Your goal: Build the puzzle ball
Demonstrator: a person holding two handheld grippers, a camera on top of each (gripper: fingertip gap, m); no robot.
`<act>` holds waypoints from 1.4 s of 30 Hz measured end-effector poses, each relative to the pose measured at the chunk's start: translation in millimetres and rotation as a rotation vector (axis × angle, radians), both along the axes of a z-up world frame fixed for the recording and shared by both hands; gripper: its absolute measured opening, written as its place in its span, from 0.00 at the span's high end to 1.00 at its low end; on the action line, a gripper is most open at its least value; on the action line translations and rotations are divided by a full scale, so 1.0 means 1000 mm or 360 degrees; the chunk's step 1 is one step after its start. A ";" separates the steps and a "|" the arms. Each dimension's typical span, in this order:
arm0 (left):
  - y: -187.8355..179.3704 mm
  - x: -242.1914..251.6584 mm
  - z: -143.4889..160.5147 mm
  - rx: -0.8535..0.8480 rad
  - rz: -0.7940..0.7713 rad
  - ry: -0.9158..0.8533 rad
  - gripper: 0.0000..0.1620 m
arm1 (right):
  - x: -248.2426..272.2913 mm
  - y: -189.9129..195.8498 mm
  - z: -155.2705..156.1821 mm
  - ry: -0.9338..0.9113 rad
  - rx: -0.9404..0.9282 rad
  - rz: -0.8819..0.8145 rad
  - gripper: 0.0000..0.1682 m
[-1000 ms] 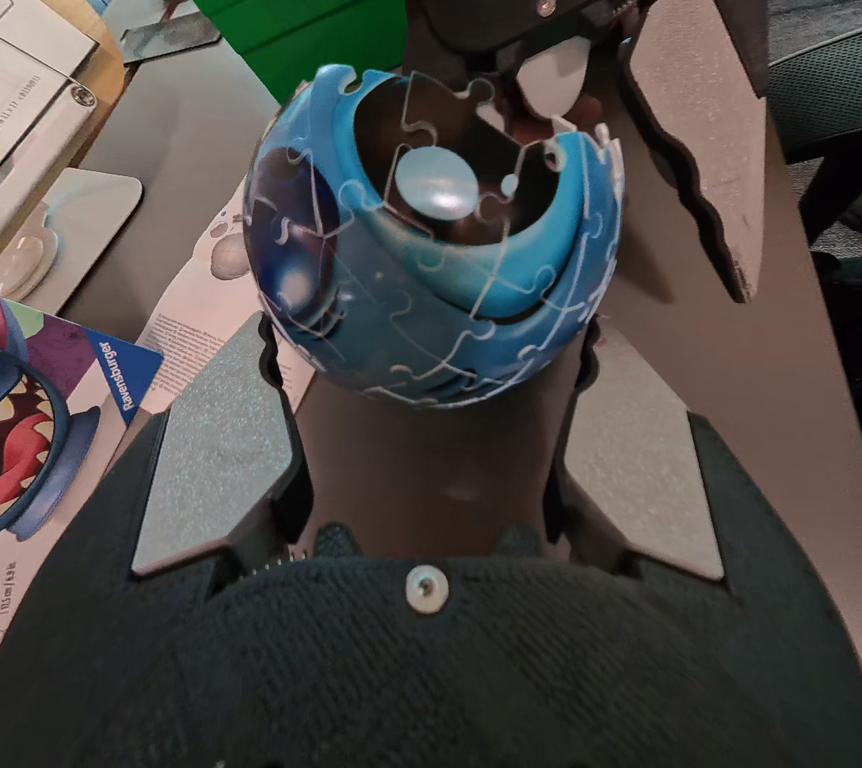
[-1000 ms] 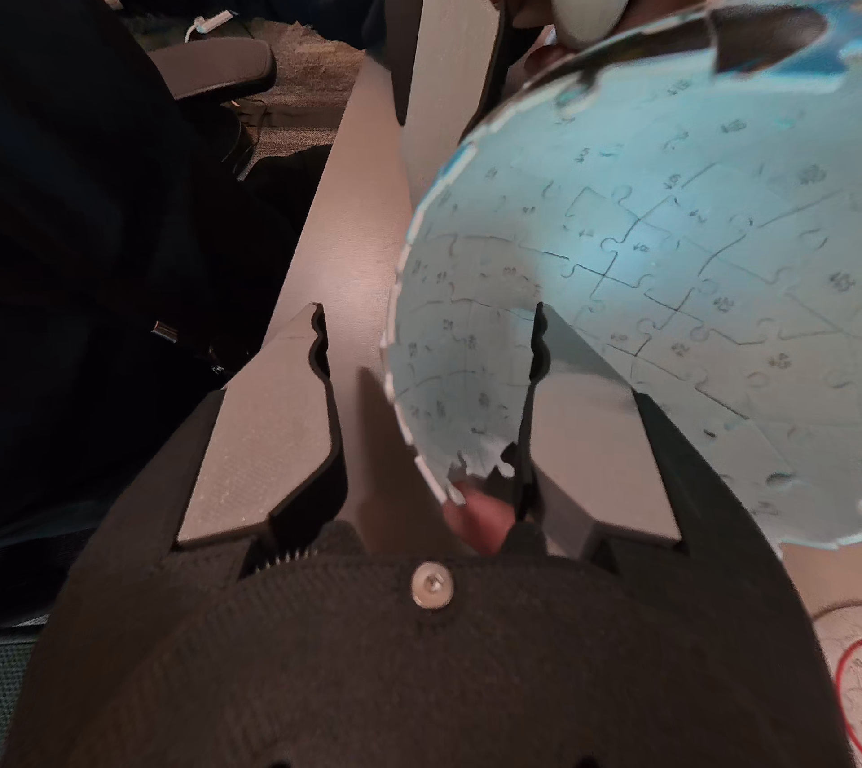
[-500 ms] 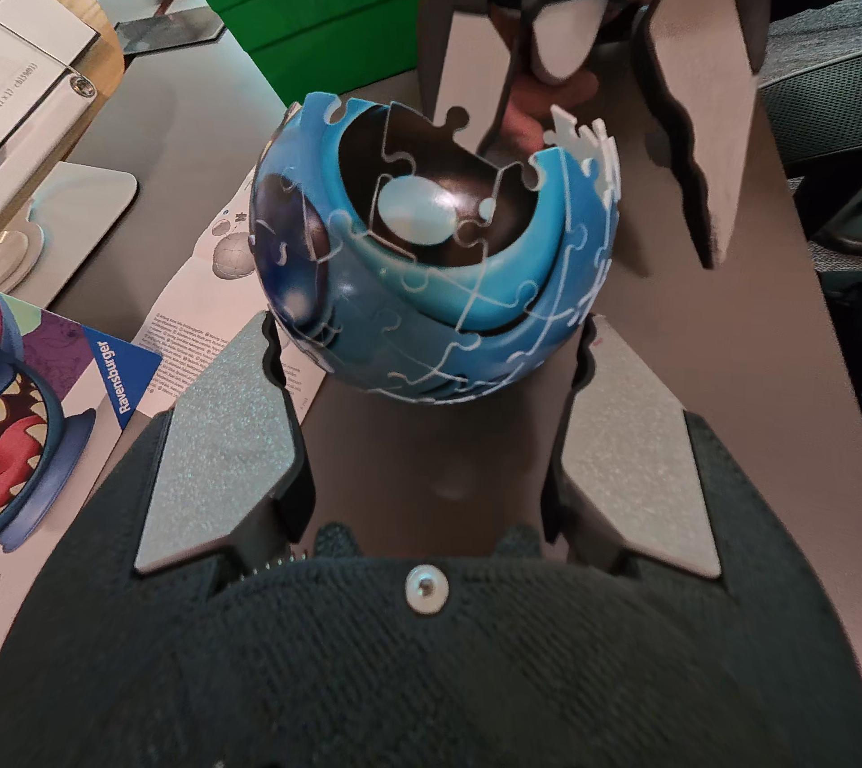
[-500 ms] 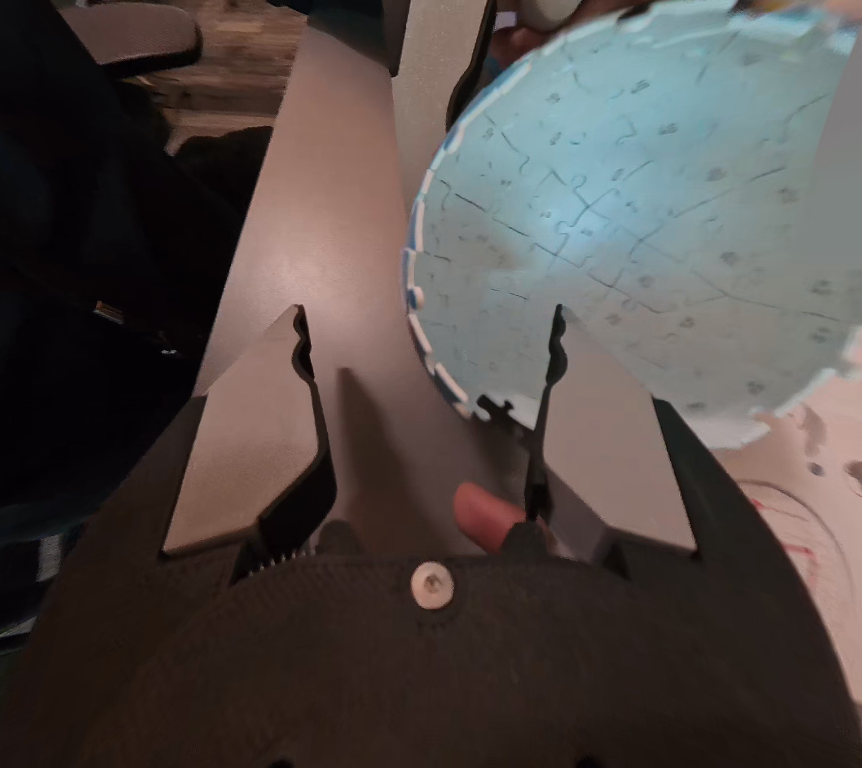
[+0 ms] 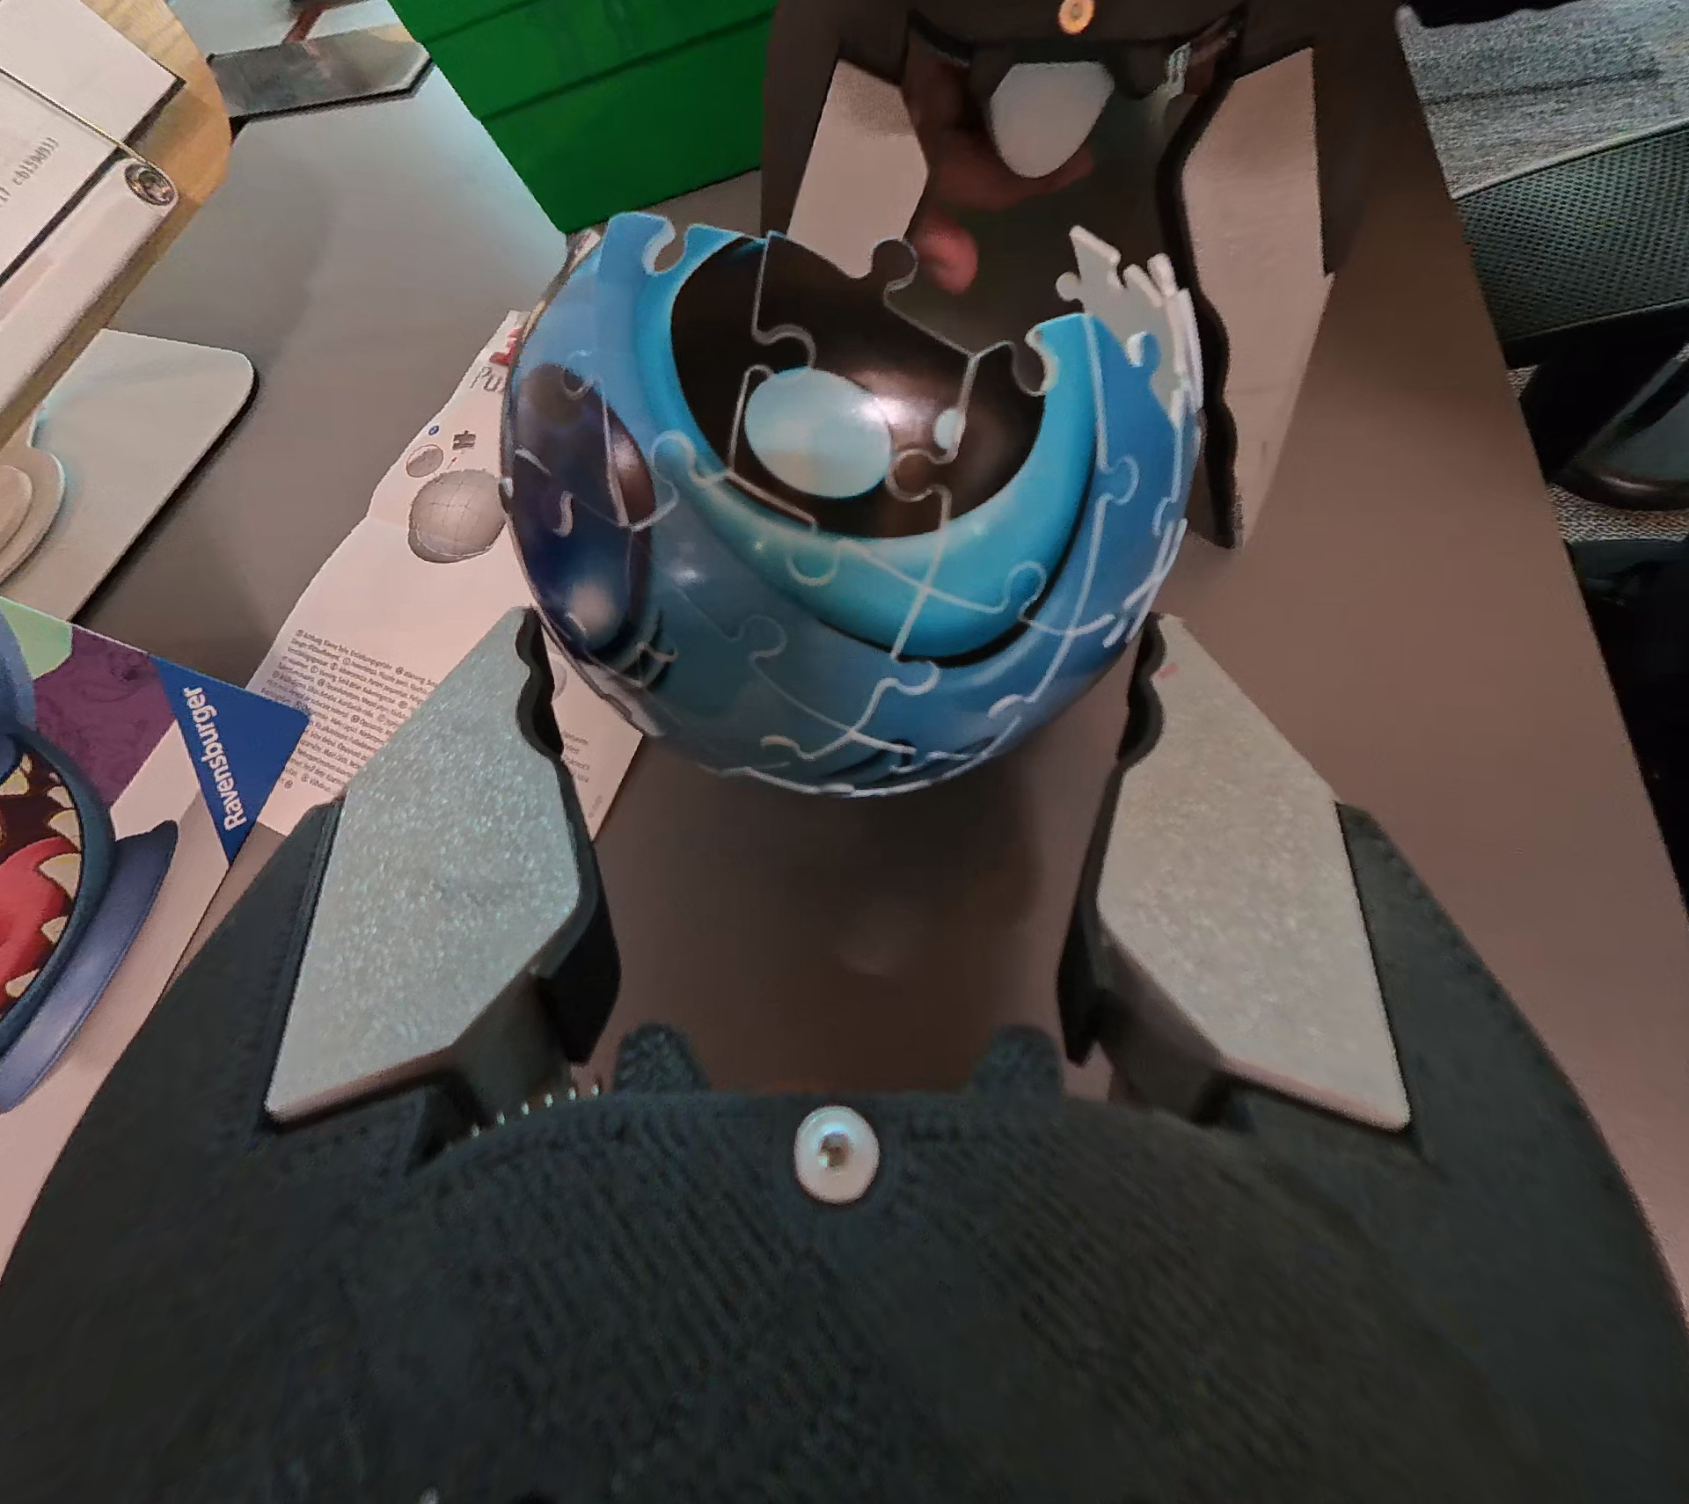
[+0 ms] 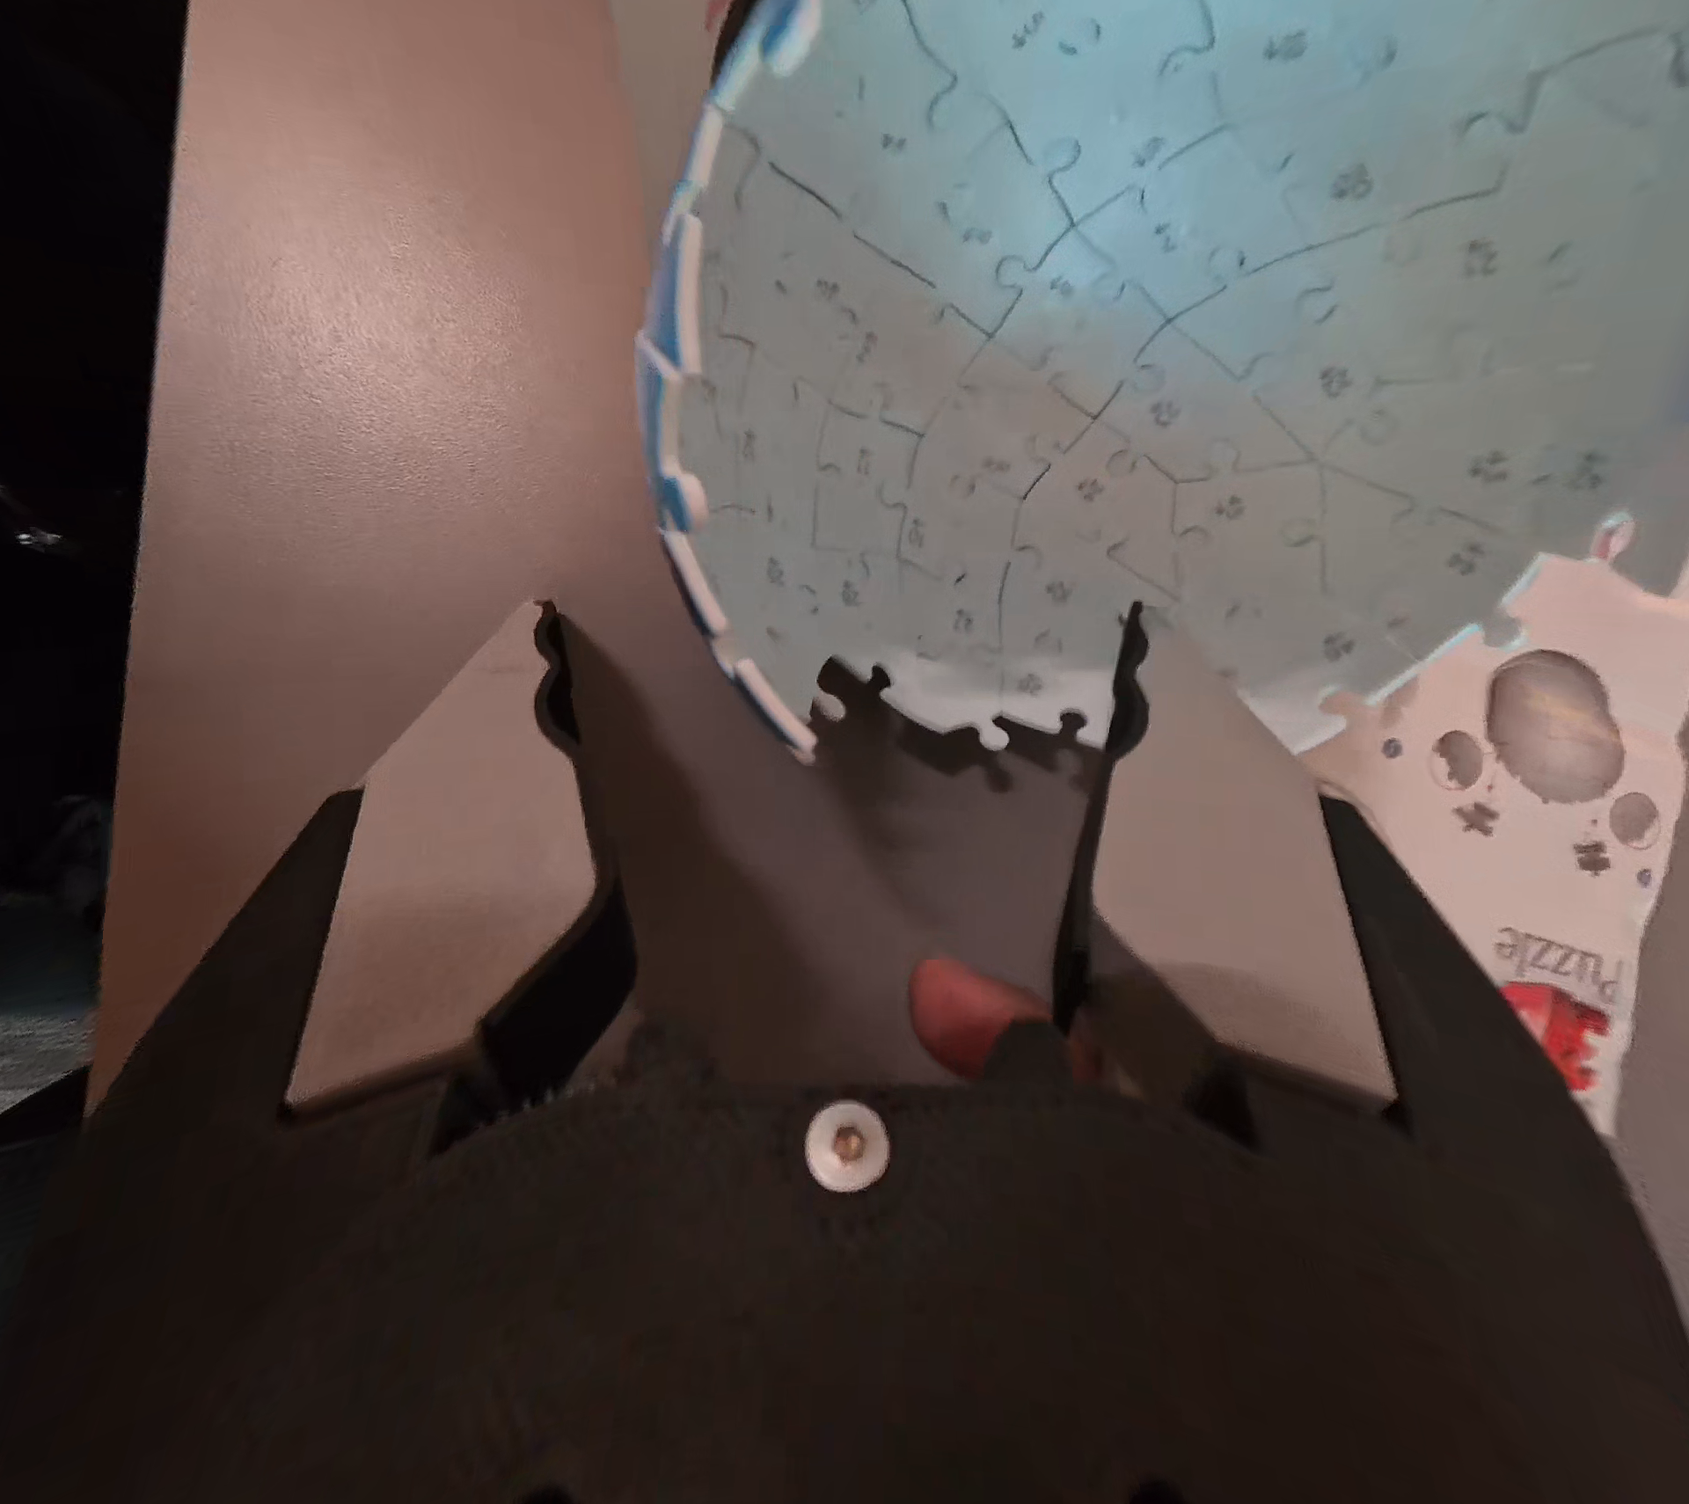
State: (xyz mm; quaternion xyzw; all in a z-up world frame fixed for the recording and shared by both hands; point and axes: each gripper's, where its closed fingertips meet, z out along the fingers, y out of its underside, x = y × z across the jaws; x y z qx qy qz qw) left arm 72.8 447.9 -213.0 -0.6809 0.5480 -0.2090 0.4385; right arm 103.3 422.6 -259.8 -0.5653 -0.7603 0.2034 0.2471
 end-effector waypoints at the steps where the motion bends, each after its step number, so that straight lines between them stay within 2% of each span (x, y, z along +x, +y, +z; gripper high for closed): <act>1: 0.001 0.000 0.001 -0.0004 -0.0002 -0.0001 0.24 | 0.001 -0.001 -0.002 -0.0020 -0.0042 -0.0007 0.31; 6: 0.006 0.001 0.008 -0.0016 -0.0022 -0.0026 0.26 | 0.000 0.004 -0.004 -0.0009 -0.0094 -0.0059 0.27; 14: 0.012 0.001 0.007 -0.0038 -0.0027 -0.0034 0.24 | -0.001 0.010 0.000 0.0079 -0.0062 -0.0076 0.28; 19: 0.013 -0.001 0.008 -0.0042 -0.0012 -0.0058 0.25 | -0.002 0.002 -0.003 0.0108 -0.0135 -0.0061 0.31; 26: 0.011 -0.002 0.005 -0.0058 0.0135 -0.0101 0.27 | -0.007 0.000 -0.002 0.0199 -0.0247 -0.0114 0.37; 30: 0.012 0.002 -0.006 0.0059 0.0199 0.0037 0.17 | -0.008 0.000 0.000 0.0238 -0.0306 -0.0140 0.39; 35: 0.017 0.013 -0.003 0.0075 0.0213 0.0046 0.17 | -0.008 -0.003 -0.002 0.0228 -0.0283 -0.0119 0.38; 42: 0.024 0.016 -0.010 -0.0064 0.0104 0.0050 0.15 | -0.007 -0.001 -0.001 0.0242 -0.0281 -0.0100 0.42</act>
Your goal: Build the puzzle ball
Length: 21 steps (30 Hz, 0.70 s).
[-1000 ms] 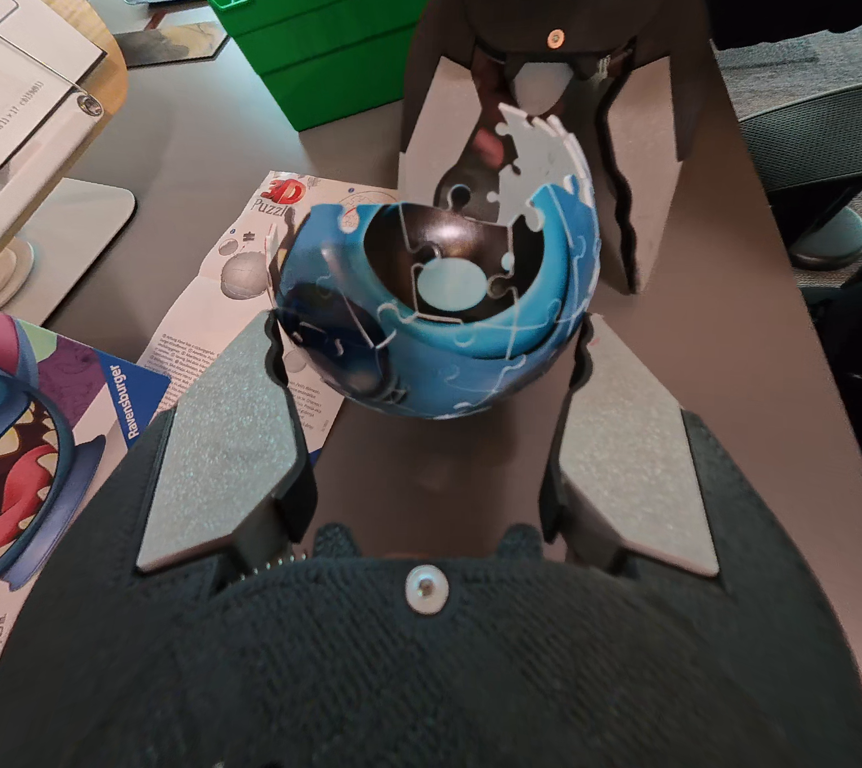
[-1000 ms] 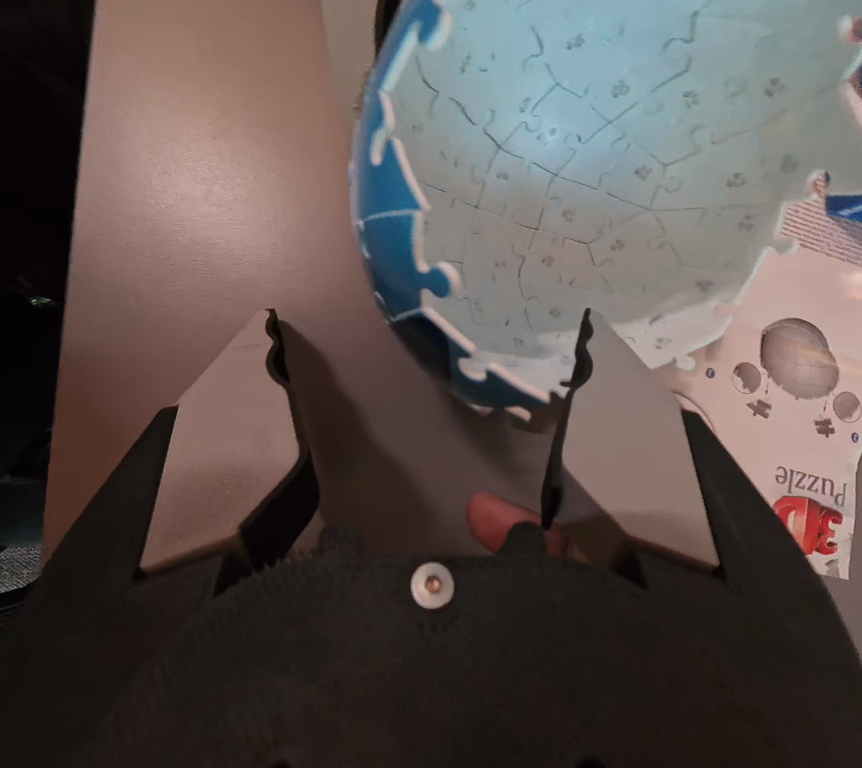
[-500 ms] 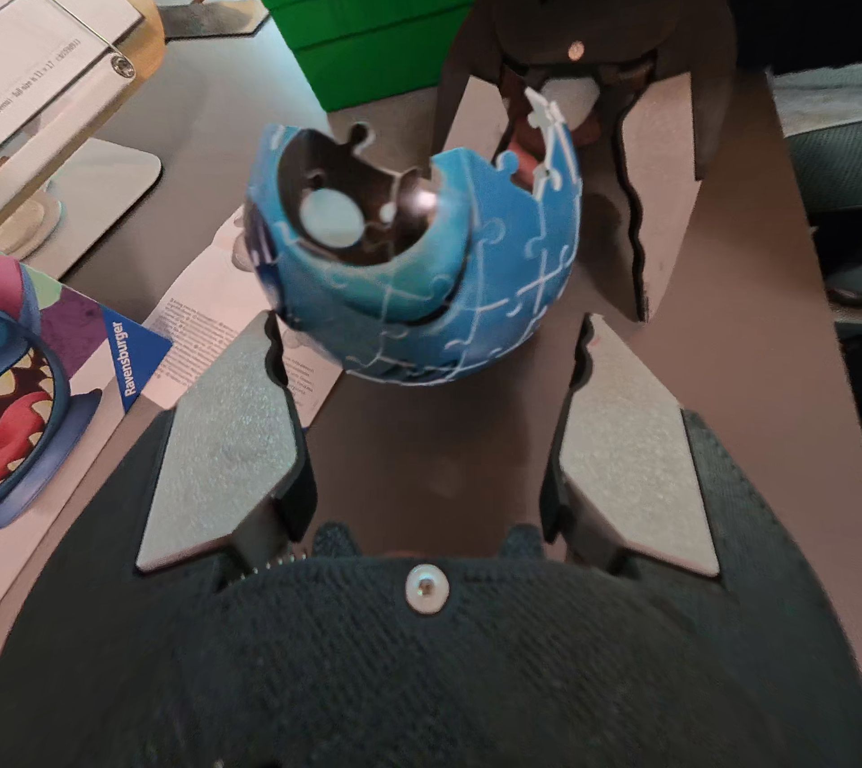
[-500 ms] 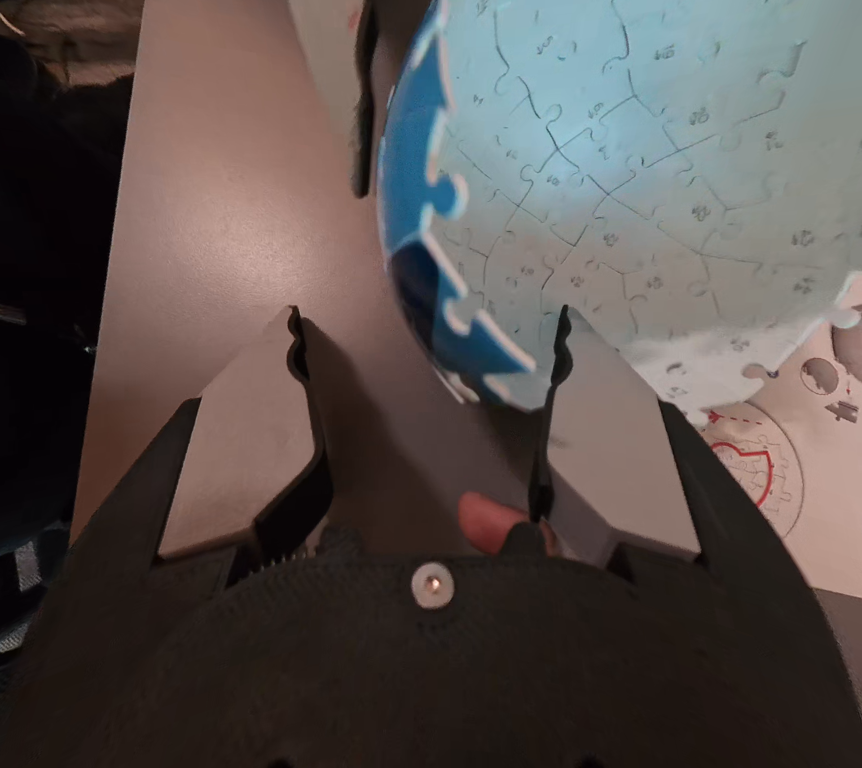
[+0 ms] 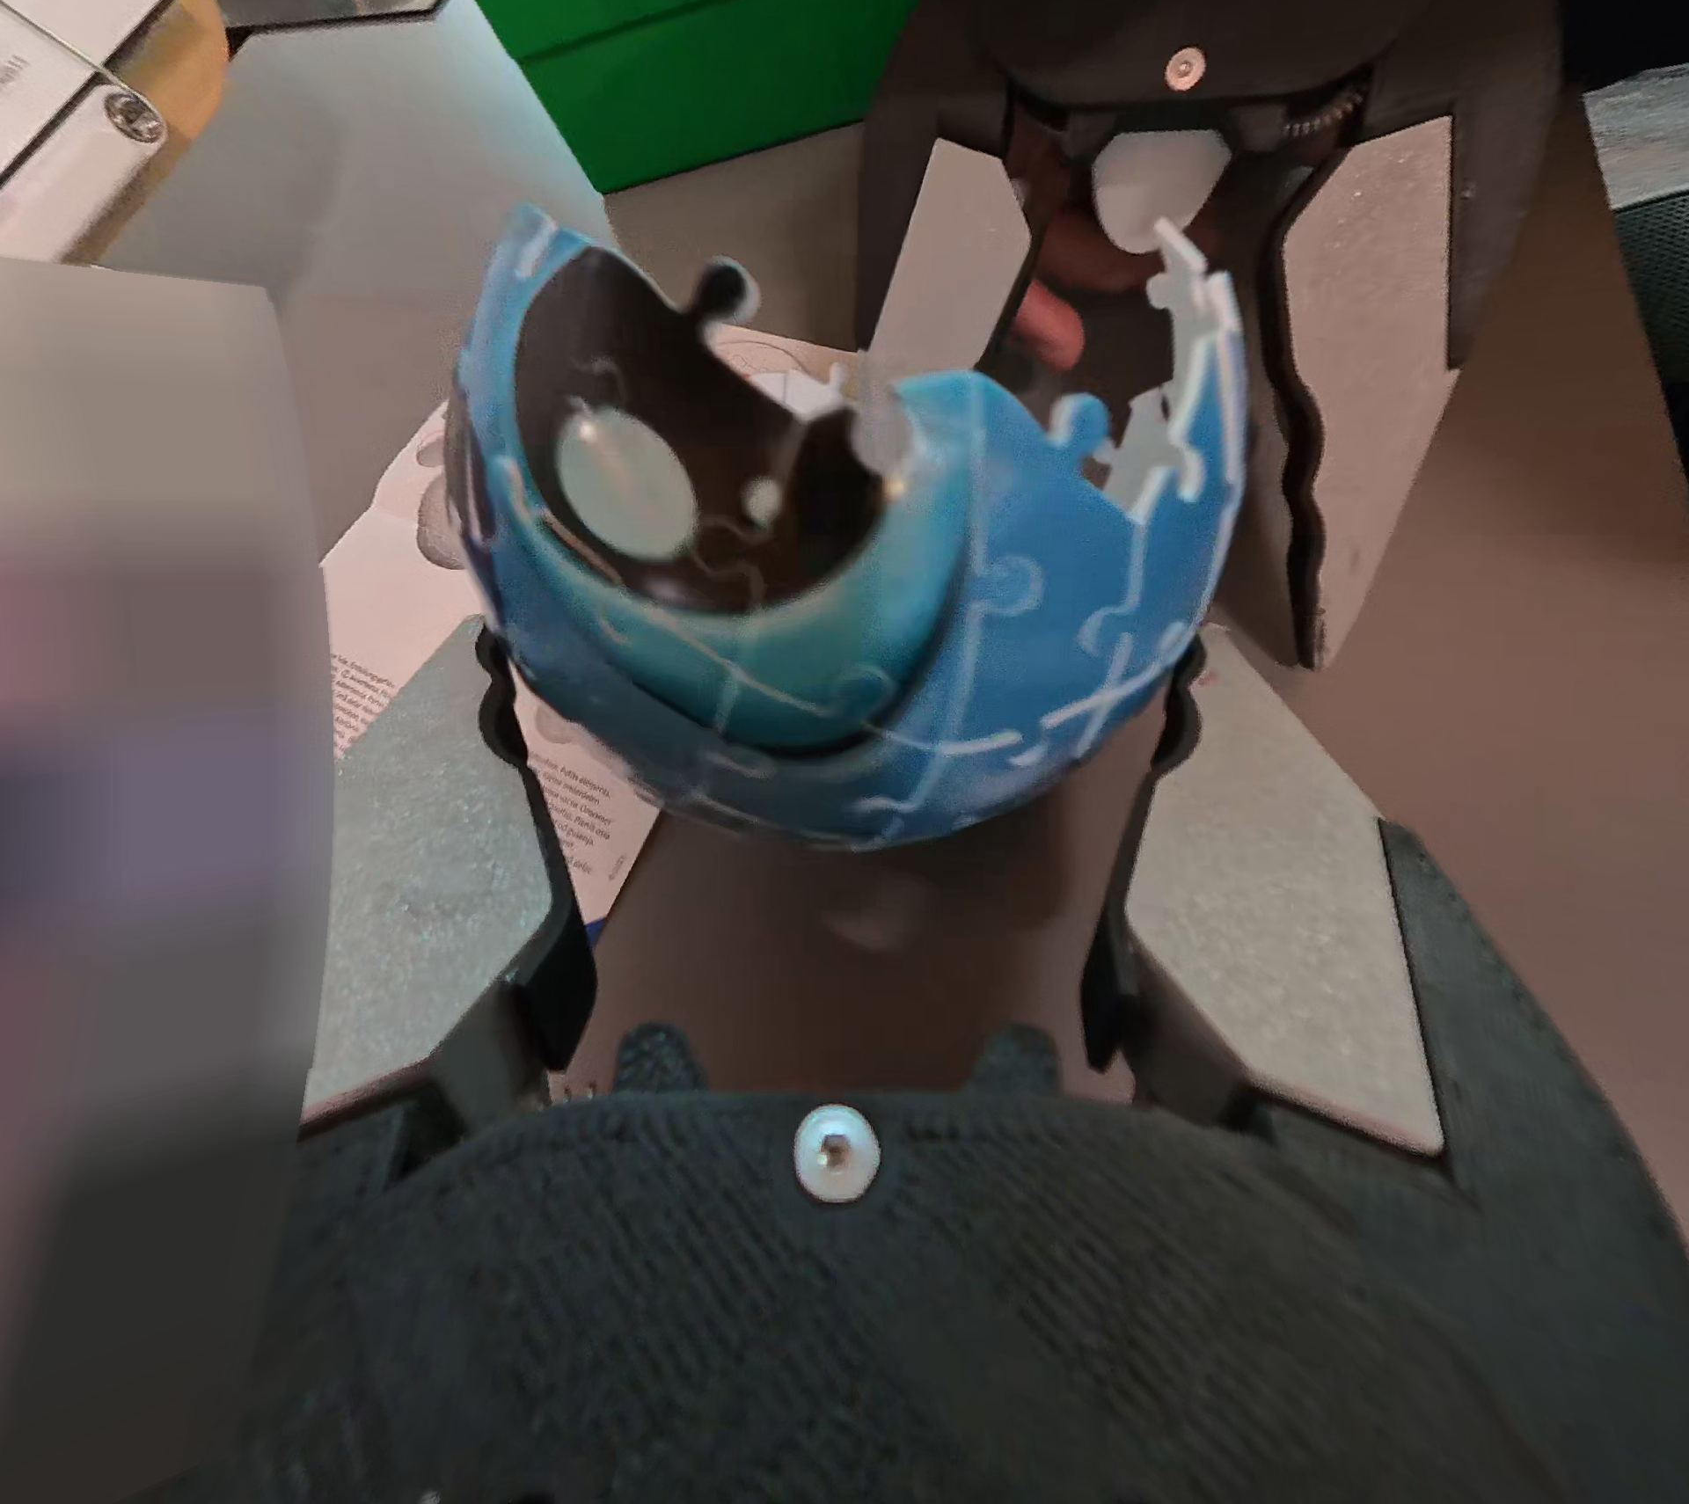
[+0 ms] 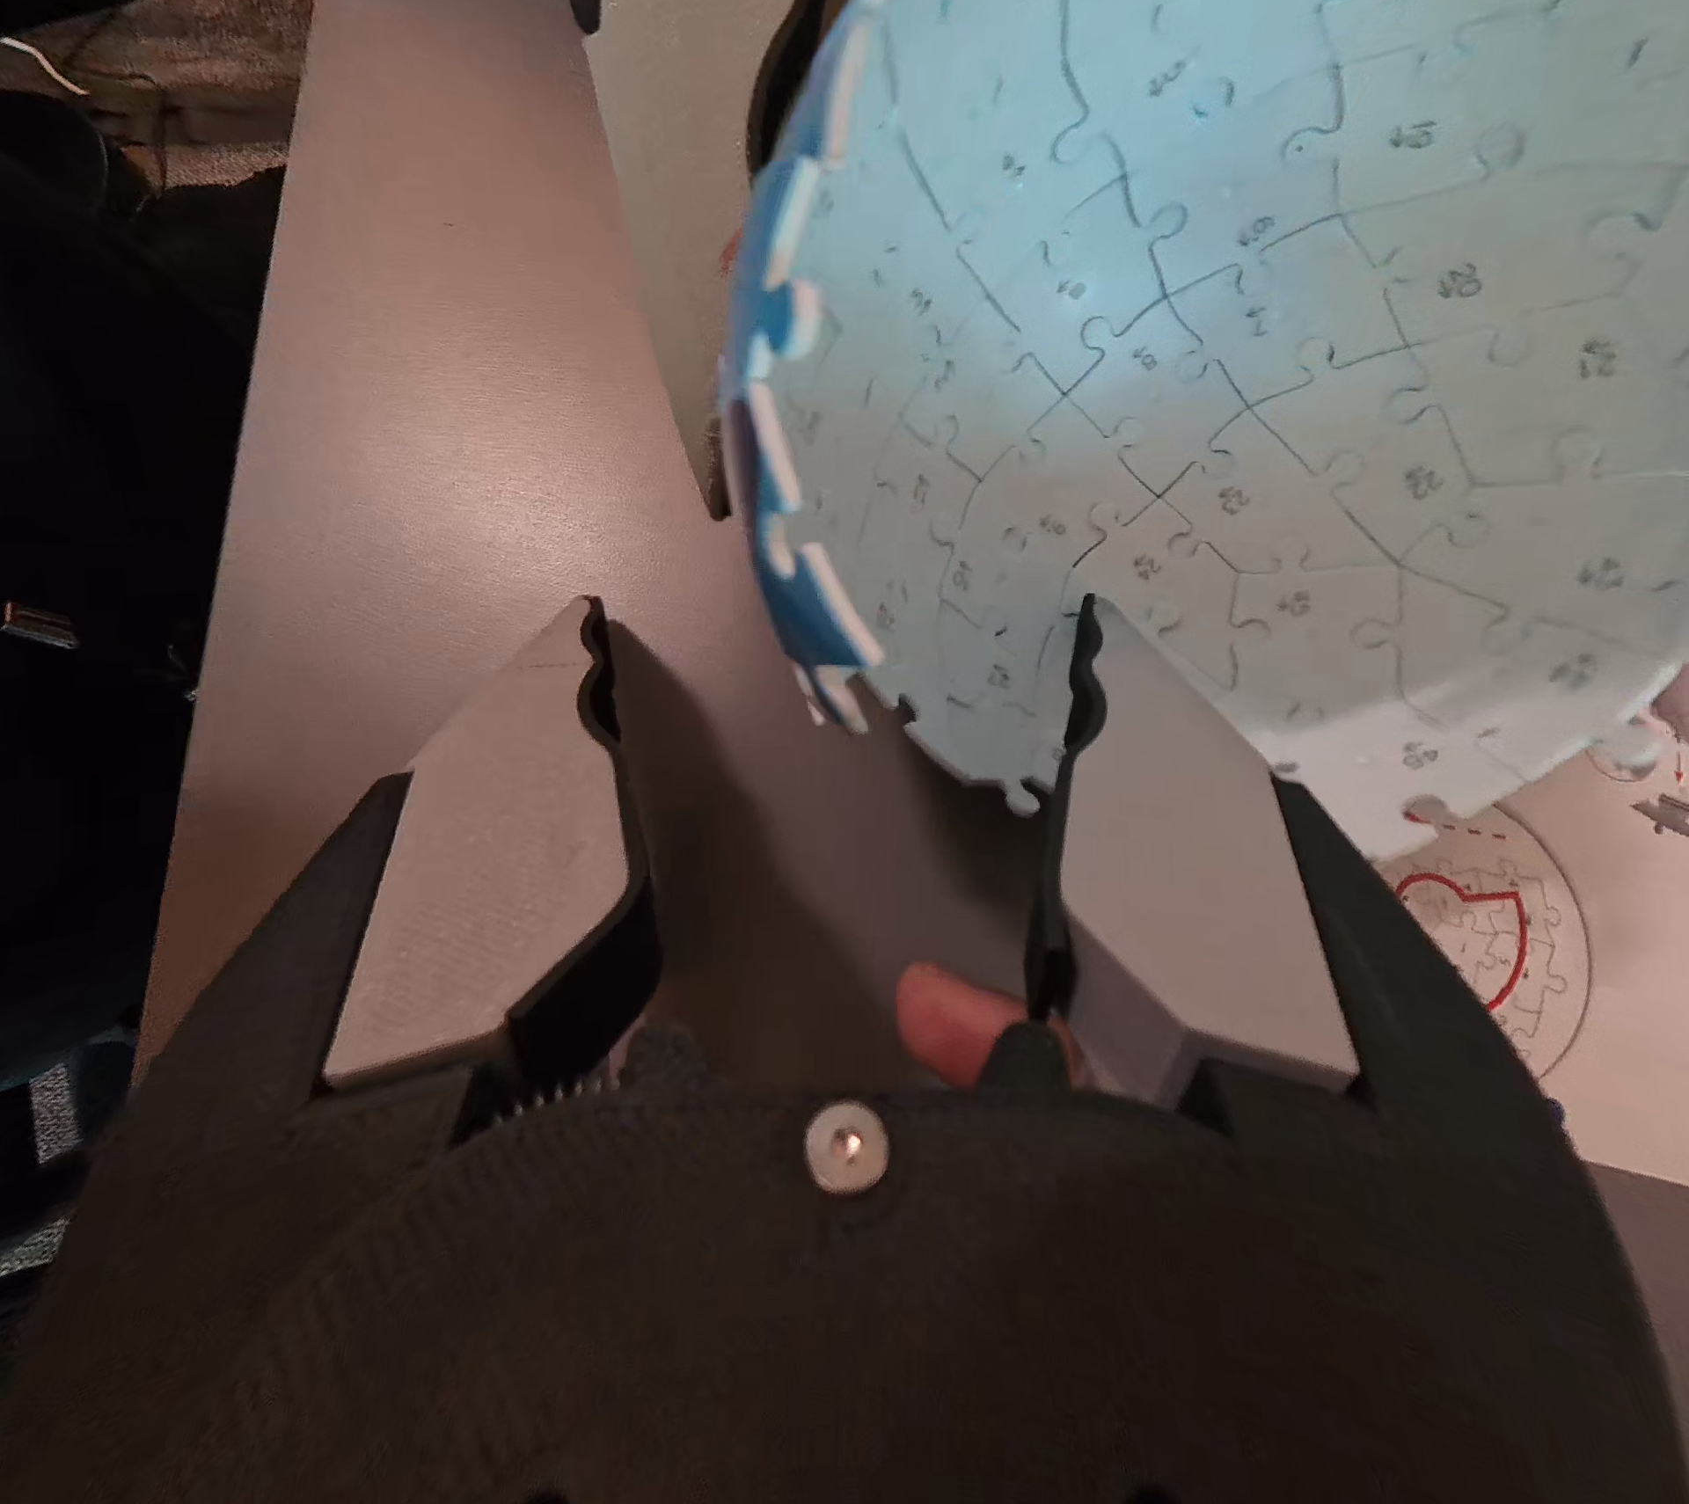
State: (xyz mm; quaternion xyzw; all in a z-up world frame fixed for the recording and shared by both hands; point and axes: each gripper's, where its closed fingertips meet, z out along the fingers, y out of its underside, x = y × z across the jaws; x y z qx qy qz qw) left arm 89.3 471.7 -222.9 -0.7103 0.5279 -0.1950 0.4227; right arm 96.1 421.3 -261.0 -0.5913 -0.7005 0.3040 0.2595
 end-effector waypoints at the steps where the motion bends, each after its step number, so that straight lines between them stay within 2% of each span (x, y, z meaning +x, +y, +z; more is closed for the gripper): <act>1: 0.000 0.000 -0.001 0.0002 -0.0019 0.0004 0.14 | 0.000 0.000 0.000 0.0003 -0.0003 0.0003 0.42; 11: 0.007 0.009 0.000 0.0085 -0.0178 0.0094 0.14 | 0.001 0.000 0.001 0.0008 -0.0020 0.0009 0.41; 21: 0.011 0.016 -0.001 0.0041 -0.0323 0.0221 0.14 | 0.004 0.002 0.003 0.0022 -0.0055 -0.0022 0.41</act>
